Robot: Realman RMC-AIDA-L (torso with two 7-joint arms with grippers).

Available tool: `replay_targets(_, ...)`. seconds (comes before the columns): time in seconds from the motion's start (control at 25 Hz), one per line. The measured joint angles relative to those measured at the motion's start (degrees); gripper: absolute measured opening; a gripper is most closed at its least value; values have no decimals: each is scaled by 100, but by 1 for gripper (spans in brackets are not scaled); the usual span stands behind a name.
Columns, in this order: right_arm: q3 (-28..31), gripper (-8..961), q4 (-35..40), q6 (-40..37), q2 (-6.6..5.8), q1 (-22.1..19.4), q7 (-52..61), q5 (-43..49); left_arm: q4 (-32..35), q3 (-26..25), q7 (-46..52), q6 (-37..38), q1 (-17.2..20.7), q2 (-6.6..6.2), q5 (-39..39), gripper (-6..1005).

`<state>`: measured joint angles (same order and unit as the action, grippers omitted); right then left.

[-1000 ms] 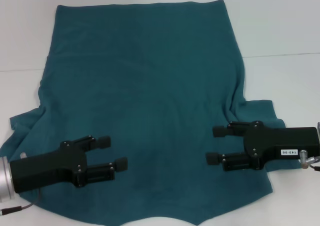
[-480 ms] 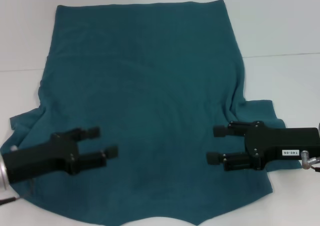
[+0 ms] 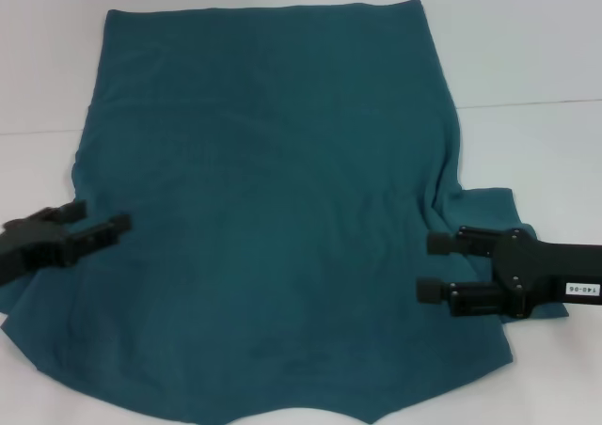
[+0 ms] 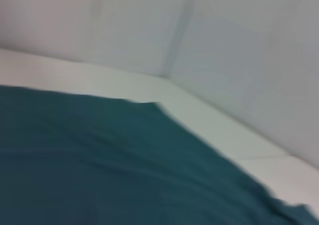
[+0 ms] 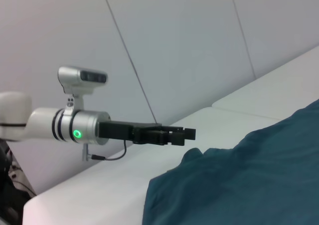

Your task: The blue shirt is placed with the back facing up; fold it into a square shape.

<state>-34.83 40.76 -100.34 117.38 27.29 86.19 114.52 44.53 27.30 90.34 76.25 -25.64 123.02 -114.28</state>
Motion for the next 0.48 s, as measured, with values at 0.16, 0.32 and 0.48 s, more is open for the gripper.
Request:
replay_targets(0.16,68,916,13,-56,-11,-13,80,0,1,-71,160,-686,51,-2,-23,882)
replay_targets(0.32,102,915,15,26,-15,-6,102,9,-5,-76,691,-1174,20,-60,-387,881)
replay_targets(0.48,102,915,18,39,-15,38,152,31,-7,-99,895,-1404,7,-74,-480,880)
